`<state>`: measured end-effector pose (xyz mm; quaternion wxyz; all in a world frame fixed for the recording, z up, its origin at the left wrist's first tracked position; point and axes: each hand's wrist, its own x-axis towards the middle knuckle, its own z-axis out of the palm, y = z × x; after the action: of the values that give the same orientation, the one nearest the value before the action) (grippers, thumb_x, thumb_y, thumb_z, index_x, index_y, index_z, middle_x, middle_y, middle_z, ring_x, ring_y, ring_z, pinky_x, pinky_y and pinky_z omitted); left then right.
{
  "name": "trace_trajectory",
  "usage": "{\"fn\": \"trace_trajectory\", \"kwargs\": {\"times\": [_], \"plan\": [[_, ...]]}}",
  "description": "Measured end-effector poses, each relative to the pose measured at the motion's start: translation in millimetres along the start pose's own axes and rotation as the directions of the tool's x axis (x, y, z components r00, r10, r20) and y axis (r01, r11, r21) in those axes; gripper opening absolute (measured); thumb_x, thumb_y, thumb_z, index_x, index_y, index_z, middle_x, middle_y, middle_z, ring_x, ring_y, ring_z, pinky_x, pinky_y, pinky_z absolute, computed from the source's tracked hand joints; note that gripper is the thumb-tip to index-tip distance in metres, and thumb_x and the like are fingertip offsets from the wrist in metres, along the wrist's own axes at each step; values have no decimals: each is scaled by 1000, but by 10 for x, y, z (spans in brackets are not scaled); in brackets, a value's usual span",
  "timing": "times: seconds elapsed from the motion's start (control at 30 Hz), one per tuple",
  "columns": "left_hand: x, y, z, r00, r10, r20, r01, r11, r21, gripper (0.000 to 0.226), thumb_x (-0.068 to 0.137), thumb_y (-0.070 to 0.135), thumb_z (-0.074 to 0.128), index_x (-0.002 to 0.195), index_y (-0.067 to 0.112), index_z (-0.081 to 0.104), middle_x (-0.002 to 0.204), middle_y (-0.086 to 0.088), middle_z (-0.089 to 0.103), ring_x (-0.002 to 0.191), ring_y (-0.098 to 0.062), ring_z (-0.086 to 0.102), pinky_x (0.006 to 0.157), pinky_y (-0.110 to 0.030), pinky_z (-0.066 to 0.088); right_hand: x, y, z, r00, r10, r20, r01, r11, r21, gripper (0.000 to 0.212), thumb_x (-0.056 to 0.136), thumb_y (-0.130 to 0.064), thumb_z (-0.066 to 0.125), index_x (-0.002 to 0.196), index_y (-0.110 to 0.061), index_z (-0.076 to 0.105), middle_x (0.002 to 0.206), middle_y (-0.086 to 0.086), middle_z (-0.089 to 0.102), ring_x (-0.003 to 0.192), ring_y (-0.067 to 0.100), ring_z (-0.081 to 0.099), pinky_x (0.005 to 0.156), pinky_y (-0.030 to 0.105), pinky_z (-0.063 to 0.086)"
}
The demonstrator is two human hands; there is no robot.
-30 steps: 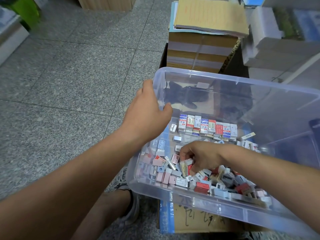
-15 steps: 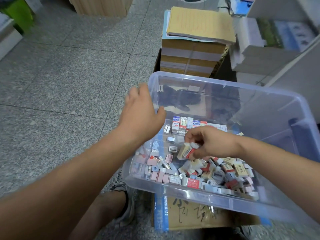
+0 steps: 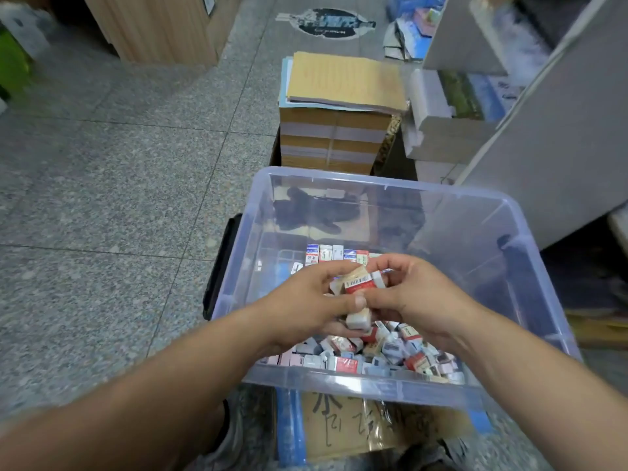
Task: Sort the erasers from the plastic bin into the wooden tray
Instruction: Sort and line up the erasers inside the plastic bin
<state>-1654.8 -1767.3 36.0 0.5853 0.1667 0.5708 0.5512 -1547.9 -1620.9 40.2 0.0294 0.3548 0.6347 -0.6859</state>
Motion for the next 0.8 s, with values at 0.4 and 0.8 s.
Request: {"fn": "trace_trajectory", "kwargs": {"times": [0.4, 0.8], "plan": [[108, 29, -89, 982, -175, -67, 151, 950, -272, 39, 99, 13, 62, 134, -3, 55, 124, -25, 68, 109, -41, 70, 84, -42, 62, 65, 72, -22, 992, -116, -46, 112, 990, -90, 22, 83, -6, 81, 102, -12, 72, 98, 24, 72, 77, 31, 71, 79, 55, 61], [165, 19, -104, 965, -182, -191, 140, 967, -214, 29, 95, 2, 64, 124, 3, 64, 100, -14, 75, 78, -22, 73, 67, -31, 62, 186, 179, -122, 995, -81, 50, 88, 985, -148, 42, 91, 22, 51, 108, -13, 68, 104, 16, 71, 82, 31, 73, 81, 54, 61]]}}
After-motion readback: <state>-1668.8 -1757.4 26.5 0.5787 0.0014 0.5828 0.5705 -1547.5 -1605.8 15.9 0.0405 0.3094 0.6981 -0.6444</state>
